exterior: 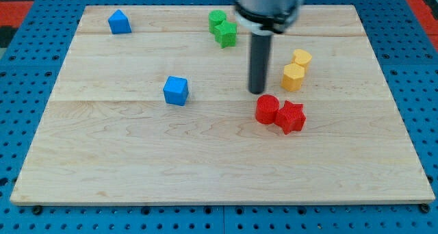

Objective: Separate the red blocks from each other

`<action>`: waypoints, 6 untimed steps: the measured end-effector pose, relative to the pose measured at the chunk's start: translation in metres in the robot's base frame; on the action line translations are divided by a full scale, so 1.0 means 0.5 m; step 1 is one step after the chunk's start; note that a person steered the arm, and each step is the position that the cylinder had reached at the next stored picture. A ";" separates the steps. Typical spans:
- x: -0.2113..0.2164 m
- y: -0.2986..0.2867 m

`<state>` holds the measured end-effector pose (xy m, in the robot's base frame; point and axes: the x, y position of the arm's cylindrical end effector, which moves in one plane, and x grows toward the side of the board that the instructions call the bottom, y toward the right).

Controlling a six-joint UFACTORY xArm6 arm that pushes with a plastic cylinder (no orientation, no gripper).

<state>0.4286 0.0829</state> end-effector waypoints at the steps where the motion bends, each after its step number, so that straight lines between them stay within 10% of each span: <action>1: 0.005 0.052; 4: 0.205 0.067; 5: 0.155 -0.046; 6: 0.134 0.110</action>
